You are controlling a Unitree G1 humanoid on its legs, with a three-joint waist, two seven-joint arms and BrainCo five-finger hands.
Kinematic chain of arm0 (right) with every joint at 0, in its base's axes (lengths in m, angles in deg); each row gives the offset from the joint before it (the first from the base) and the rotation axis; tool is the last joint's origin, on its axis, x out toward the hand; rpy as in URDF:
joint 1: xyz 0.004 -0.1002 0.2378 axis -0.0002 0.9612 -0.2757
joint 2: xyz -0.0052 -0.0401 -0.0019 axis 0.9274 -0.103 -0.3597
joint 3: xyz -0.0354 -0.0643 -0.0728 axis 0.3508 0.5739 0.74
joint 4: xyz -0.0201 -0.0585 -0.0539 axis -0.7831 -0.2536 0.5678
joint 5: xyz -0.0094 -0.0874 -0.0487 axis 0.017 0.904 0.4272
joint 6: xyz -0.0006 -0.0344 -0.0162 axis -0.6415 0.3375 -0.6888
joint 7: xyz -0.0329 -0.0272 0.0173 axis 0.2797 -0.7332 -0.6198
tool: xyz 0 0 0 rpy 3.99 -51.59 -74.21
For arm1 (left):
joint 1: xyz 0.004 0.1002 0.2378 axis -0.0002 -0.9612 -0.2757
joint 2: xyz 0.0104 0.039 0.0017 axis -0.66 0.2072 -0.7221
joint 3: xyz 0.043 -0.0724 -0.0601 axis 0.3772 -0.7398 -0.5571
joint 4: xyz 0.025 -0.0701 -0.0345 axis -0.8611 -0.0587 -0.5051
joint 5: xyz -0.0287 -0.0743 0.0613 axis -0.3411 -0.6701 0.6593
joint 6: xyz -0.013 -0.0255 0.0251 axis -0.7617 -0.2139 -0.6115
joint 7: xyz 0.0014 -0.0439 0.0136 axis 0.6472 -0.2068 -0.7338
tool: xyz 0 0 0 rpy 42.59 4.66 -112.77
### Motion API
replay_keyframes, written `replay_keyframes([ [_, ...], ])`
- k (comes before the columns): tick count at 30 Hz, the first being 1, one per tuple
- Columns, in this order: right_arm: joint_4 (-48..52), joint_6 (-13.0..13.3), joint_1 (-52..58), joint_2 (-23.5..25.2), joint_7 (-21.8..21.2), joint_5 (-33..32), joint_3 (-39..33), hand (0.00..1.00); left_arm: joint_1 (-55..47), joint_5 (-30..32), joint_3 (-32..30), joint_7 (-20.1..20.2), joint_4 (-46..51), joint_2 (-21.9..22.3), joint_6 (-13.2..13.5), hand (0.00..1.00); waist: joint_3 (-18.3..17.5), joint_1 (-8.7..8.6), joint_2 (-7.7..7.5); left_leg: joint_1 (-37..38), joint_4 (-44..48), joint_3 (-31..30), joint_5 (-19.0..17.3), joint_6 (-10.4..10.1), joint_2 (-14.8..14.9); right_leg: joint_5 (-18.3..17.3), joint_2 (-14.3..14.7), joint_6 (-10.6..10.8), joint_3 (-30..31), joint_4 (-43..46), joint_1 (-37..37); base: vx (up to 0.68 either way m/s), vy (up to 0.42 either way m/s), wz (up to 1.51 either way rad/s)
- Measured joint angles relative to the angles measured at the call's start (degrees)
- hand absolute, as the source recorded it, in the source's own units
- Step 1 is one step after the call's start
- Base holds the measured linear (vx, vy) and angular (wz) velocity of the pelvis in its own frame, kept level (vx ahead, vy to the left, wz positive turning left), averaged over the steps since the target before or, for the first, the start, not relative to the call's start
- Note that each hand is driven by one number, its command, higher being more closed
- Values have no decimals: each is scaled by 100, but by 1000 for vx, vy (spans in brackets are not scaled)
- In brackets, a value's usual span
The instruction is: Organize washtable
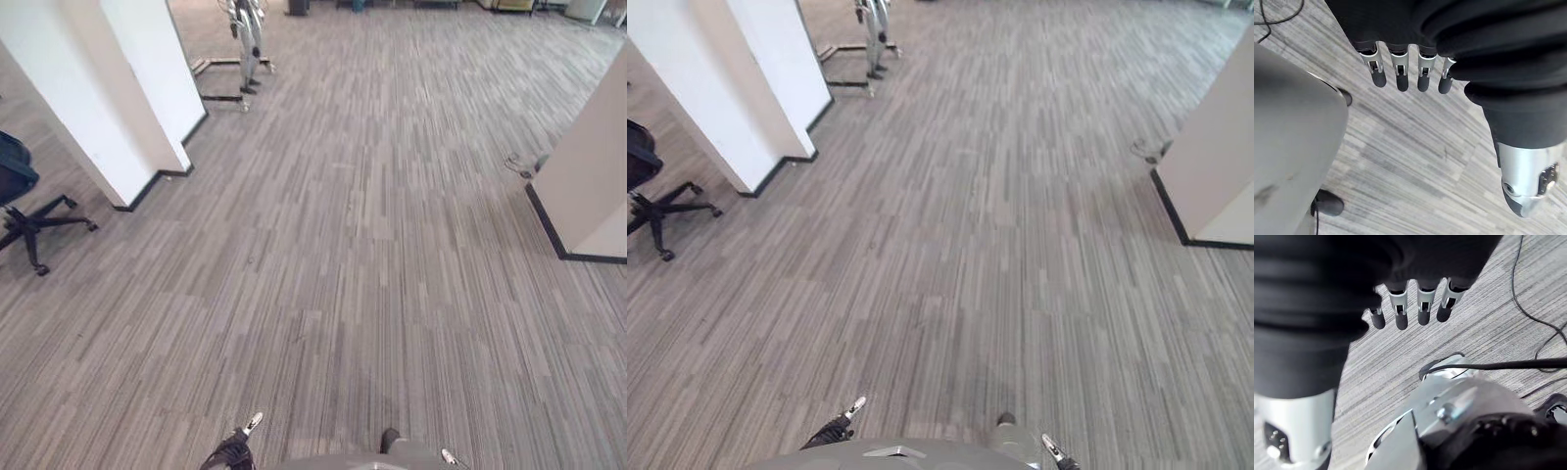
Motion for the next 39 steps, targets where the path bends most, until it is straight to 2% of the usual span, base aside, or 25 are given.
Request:
replay_keyframes([
  [1,17,-86,52,57,-1,-187,-97,0,25,50,-412,-7,14,-1,-109,0,33,11,-43,-26,381,111,-323,-107,164,-541,44,-152,83,800,-279,189,-188,-27],
  [3,173,-97,125,115,-7,-200,-93,0,-129,39,-778,-9,82,27,-101,0,37,24,-96,-196,1316,253,-521,-274,323,-889,101,-119,137,1027,-253,213,-196,-23],
  [4,220,-94,160,179,-26,-199,-115,0,-184,-18,-1183,-13,401,120,-96,0,137,61,-157,-1055,3443,291,-278,44,613,-1078,210,-203,157,1212,-154,175,-255,-21],
  [5,247,-92,187,175,-31,-199,-100,0,-199,-42,-1279,-15,531,180,-87,0,161,136,-141,-1417,4188,182,90,264,728,-1141,252,-260,184,1211,-50,216,-281,-49],
  [6,399,-92,187,168,-26,-198,-59,0,-245,-101,-1273,-27,701,225,-57,0,261,294,-143,-1991,5343,-110,601,241,831,-1259,315,-380,288,1191,155,246,-150,-51],
  [8,606,-77,147,127,-8,-190,-47,0,-307,-252,-1098,-23,845,264,-31,0,314,339,4,-2843,6020,-200,323,200,698,-1429,350,-436,317,971,461,265,-153,-27],
  [9,632,-75,129,125,-3,-186,-39,0,-340,-251,-1028,-23,850,259,-28,0,313,343,7,-3002,5844,-138,256,191,630,-1451,349,-399,320,825,590,358,-160,1],
  [14,635,-87,-356,-11,23,-66,-5,0,-655,-267,-983,-64,646,245,17,0,276,463,-37,-3213,2004,178,521,147,161,-1499,322,22,405,-255,1585,516,-40,-24],
  [16,683,-74,-432,-18,-72,52,-68,0,-761,-181,-1016,-68,555,178,-73,0,109,700,-267,-3181,2139,237,887,346,-128,-1695,31,292,599,-323,1868,744,120,-44],
  [18,849,-63,-431,59,-77,84,-159,0,-695,-158,-979,-109,306,-37,-81,0,-20,657,-577,-2983,2460,326,379,610,-526,-1477,-442,688,758,1345,1340,605,178,19],
  [20,834,-67,-360,277,-206,87,-214,0,-481,105,-814,-112,181,-231,-110,0,15,504,-672,-2079,2085,220,4,786,-844,330,-750,446,952,3763,482,390,211,53],
  [21,832,-66,-347,303,-213,87,-205,0,-472,128,-789,-112,196,-241,-112,0,38,476,-641,-1963,2026,194,-17,810,-857,303,-751,437,962,3984,417,241,100,22],
  [23,832,-66,-219,429,-305,93,-171,0,-360,319,-669,-115,263,-229,-142,0,76,354,-521,-846,1351,104,-143,888,-826,-215,-558,-7,851,4809,-311,76,43,-6],
  [25,1032,-13,-99,406,-309,87,-193,0,0,447,-409,-132,469,-147,-145,0,87,208,-375,-101,695,28,-281,902,-702,-543,-193,-52,542,4211,-1182,-220,52,9],
  [27,1046,-46,9,381,-307,244,-160,0,424,441,-226,-165,524,-48,-95,0,129,78,-332,363,386,-78,-339,962,-608,-489,82,35,348,2438,-1467,-353,82,61],
  [28,1020,-52,238,427,-308,300,-102,0,568,441,-58,-161,719,3,-46,0,105,-14,-412,583,366,-253,-339,962,-691,-143,151,61,363,857,-1376,-393,5,89],
  [29,919,-76,377,450,-306,308,-62,0,549,441,46,-148,924,98,33,0,63,-11,-507,761,387,-377,-349,965,-784,158,146,13,423,326,-1373,-227,-189,117],
  [30,795,-121,521,456,-292,290,87,0,479,441,36,-165,1136,245,90,0,6,-89,-598,850,849,-548,-468,767,-827,748,148,-430,574,523,-1329,30,-237,89],
  [31,790,-141,541,375,-288,298,88,0,432,442,45,-185,1130,350,96,0,11,-137,-463,739,1315,-539,-502,706,-735,512,171,-418,513,817,-1302,432,-253,64],
  [32,835,-140,531,255,-280,300,187,0,275,443,32,-215,1207,504,114,0,-20,-128,-222,146,2898,-446,-288,376,-449,146,315,-450,386,971,-1101,487,-149,6],
  [33,926,-129,458,107,-269,302,224,0,74,442,59,-210,1272,594,110,0,-5,-59,41,-687,4658,-488,556,114,-96,-160,595,-590,403,929,-835,470,-162,-36],
  [34,989,-124,396,43,-257,300,232,0,-36,436,55,-192,1280,592,95,0,35,42,162,-1024,5393,-486,765,-75,68,-287,772,-692,430,885,-653,518,-177,-77],
  [35,1039,-68,262,-7,-231,296,264,0,-175,412,-35,-191,1358,579,87,0,113,174,242,-1566,6317,-487,717,0,229,-472,1021,-796,516,792,-265,603,-184,-73],
  [38,1038,-97,-83,-78,-119,258,888,0,-402,380,-123,-134,1342,287,164,0,185,373,-22,-2566,6446,-276,349,270,209,-834,1074,-811,705,272,774,653,-189,-45],
  [39,1038,-85,-507,-119,-117,239,1071,0,-381,326,-167,-100,1384,148,217,0,166,519,-130,-3060,5505,-154,179,356,171,-914,1045,-758,876,-70,1172,466,-74,-46],
])
